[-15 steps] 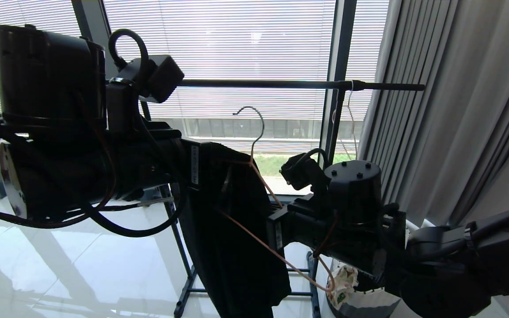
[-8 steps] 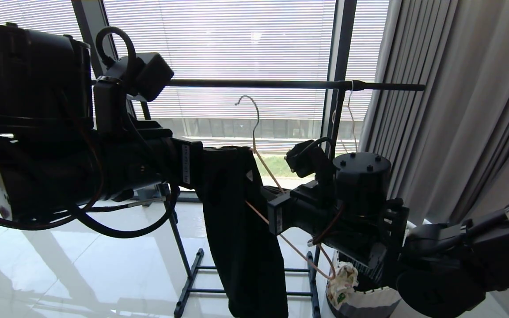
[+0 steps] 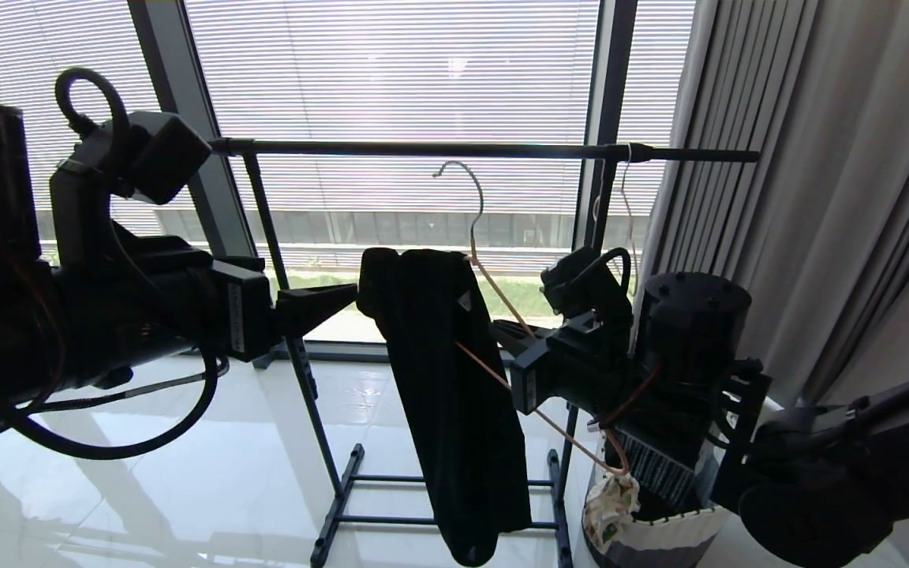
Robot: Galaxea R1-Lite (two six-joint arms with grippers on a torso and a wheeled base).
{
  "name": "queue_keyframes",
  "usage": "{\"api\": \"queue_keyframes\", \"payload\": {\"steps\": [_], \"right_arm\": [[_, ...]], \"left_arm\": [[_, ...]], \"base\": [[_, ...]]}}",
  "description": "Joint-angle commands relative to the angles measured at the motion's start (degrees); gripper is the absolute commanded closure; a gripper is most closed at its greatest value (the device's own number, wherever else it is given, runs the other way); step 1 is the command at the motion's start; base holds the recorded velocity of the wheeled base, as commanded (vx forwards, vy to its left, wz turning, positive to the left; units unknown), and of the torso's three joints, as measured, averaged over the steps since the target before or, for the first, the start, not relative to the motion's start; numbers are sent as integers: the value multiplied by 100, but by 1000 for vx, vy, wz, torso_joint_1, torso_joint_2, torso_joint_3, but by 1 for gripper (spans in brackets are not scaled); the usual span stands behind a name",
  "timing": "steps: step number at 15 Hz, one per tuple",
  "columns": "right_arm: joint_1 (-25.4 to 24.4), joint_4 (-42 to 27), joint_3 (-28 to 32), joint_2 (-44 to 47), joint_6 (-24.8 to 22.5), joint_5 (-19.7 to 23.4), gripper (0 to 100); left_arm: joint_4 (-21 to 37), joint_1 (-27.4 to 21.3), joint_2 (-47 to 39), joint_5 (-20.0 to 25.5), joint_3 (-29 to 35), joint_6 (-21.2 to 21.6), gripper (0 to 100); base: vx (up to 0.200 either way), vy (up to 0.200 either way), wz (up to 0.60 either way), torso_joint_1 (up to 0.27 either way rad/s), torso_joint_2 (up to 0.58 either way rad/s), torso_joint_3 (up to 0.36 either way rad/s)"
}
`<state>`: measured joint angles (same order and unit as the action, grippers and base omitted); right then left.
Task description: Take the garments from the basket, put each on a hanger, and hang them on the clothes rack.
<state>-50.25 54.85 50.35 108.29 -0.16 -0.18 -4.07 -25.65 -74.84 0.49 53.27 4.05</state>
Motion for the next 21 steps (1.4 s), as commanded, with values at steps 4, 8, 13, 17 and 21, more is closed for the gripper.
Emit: {"api": "queue_keyframes", "payload": {"steps": [4,8,13,17,21], "right_arm": [[446,26,-1449,-1064,-810,1785,100],[411,26,-2363,-1319,-1276,2655,100],[-336,123,-2407,-1354,-1373,2734,100],[-855,140,-2275,-1354,-1373,2611,100],[-1083,140,-2038,-1354,-1294,2339,100]], "left_arm": [[-691,772,760,1999,-1592,1212,0],[-718,614,1015,3098,-2559,2504,0],[-762,192,549,3150,-2594,2601,0],[-938,-54,330,3150,-2594,2592,0],[-938,-116,347,3142,-2603,2601,0]], "base": [[0,0,0,0,0,0],[0,0,0,0,0,0],[0,0,0,0,0,0],[0,0,0,0,0,0],[0,0,0,0,0,0]]}}
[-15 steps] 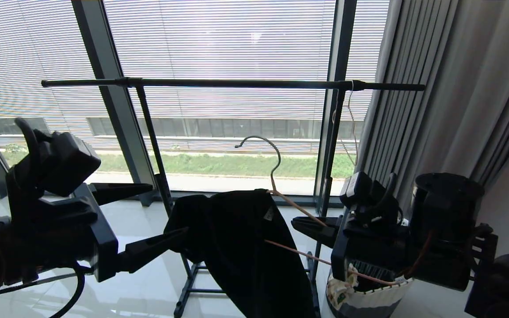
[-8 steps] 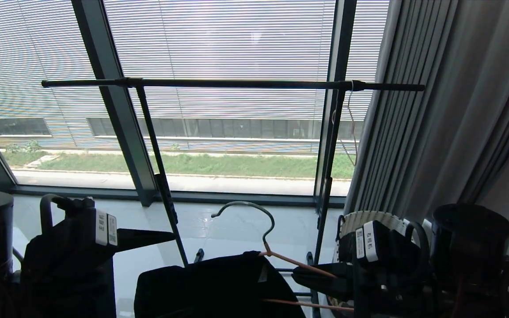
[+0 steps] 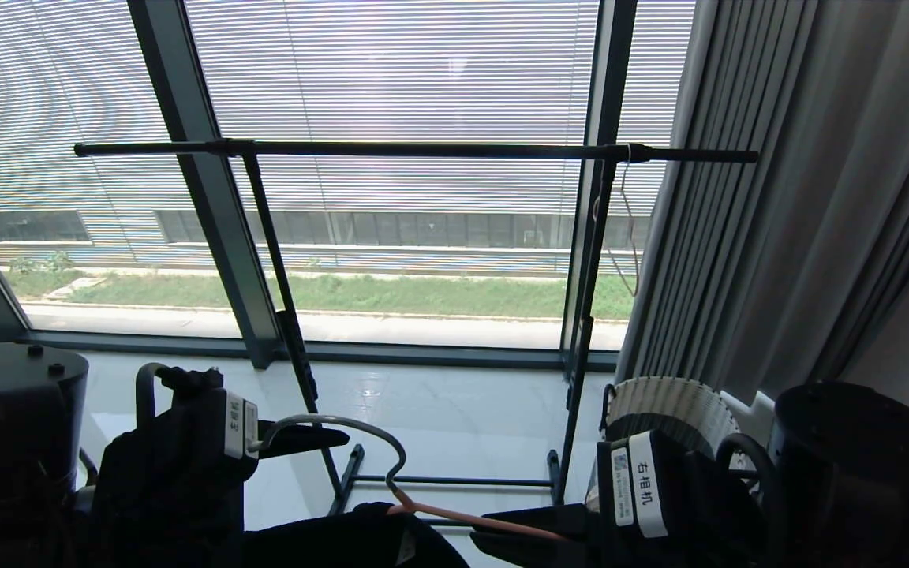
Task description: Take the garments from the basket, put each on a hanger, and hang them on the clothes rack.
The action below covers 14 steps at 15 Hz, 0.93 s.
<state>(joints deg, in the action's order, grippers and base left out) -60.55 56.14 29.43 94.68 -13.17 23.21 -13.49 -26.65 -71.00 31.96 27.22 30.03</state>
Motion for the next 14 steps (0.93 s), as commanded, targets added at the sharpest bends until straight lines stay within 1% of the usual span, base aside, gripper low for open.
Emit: {"api": "queue_keyframes", "payload": {"steps": [1,3,9,10,11,12,13,14], "right_arm": [[-53,11,63,6,7,-1,100],[-62,11,63,6,7,-10,100],[-62,11,37,-3,-2,-273,100],[-53,11,45,-20,-2,-352,0],[-9,11,54,-20,-2,-563,0],[96,11,45,-20,-2,-783,0],[166,11,45,-47,-2,-871,0],[281,11,19,-91,-11,-888,0]], "left_arm": [[5,-16,-37,-6,11,3,100],[5,-16,-19,-32,11,-5,100],[5,11,-2,-41,-24,-41,100],[5,19,16,-41,-33,-49,100],[5,55,33,-94,-85,-49,100],[5,142,69,-261,-182,-41,100],[5,239,86,-428,-270,-41,100],[5,476,139,-586,-358,-76,100]], "base": [[0,0,0,0,0,0],[0,0,0,0,0,0],[0,0,0,0,0,0],[0,0,0,0,0,0],[0,0,0,0,0,0],[0,0,0,0,0,0],[0,0,0,0,0,0],[0,0,0,0,0,0]]}}
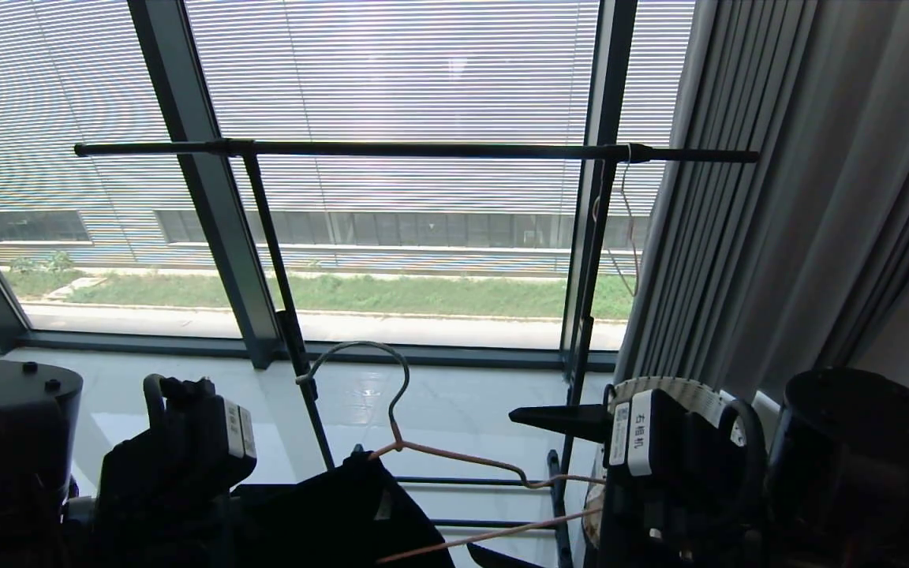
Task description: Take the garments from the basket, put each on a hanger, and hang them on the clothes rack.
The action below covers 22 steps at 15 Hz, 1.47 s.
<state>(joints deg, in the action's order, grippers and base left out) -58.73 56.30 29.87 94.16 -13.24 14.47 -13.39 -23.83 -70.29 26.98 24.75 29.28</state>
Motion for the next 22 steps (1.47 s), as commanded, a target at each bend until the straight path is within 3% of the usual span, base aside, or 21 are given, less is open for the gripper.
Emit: {"api": "queue_keyframes", "payload": {"steps": [1,3,4,7,8,10,14,15,17,22], "right_arm": [[134,-5,-42,-38,-12,-14,0],[161,-5,-69,6,-12,-23,0],[169,-5,-78,50,6,-14,0],[178,-5,-51,199,507,-14,0],[169,-5,-51,261,1016,-14,0],[152,-5,37,560,1719,-76,0],[161,294,1294,1685,2686,-1227,0],[161,303,1751,2001,2827,-1500,0],[161,303,2102,2309,2880,-1623,0],[73,488,2199,2643,2871,-1974,0]], "left_arm": [[-6,423,59,-105,-146,-283,100],[-6,687,-20,-175,-5,-1170,100],[-6,722,-2,-281,65,-1285,100],[-384,731,51,-325,188,-1276,100],[-859,731,15,-325,206,-1258,100],[-947,705,15,-325,382,-1241,100],[-947,678,-11,-290,663,-995,100],[-947,643,-37,-290,707,-951,100],[-947,582,-64,-290,768,-942,100],[-947,256,-72,-298,804,-933,100]], "base": [[0,0,0,0,0,0],[0,0,0,0,0,0],[0,0,0,0,0,0],[0,0,0,0,0,0],[0,0,0,0,0,0],[0,0,0,0,0,0],[0,0,0,0,0,0],[0,0,0,0,0,0],[0,0,0,0,0,0],[0,0,0,0,0,0]]}}
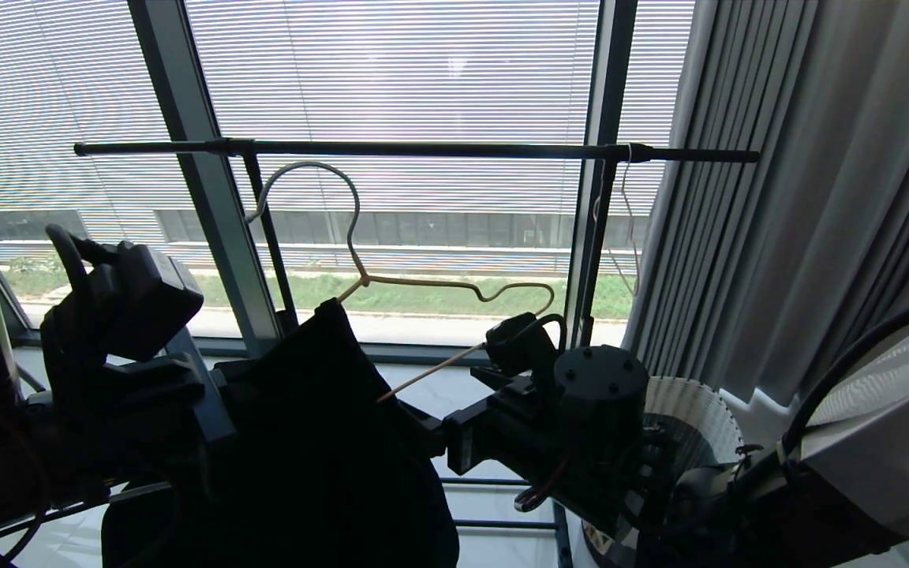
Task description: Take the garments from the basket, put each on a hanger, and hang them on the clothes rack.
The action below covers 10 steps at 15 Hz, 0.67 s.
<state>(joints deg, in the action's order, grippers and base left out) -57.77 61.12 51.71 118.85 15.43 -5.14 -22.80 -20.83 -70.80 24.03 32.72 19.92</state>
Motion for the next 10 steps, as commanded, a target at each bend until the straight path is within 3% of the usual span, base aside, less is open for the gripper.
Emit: {"api": "queue_keyframes", "payload": {"steps": [1,6,10], "right_arm": [[-68,22,6,174,4,-13,0],[-595,40,6,244,-23,-48,0],[-762,40,14,429,-84,-321,0]], "left_arm": [[-6,-52,-21,-3,6,3,100],[-6,-61,-109,-12,147,3,100],[-6,-70,-100,-12,165,3,100]], "base": [[0,0,0,0,0,0],[0,0,0,0,0,0],[0,0,0,0,0,0]]}}
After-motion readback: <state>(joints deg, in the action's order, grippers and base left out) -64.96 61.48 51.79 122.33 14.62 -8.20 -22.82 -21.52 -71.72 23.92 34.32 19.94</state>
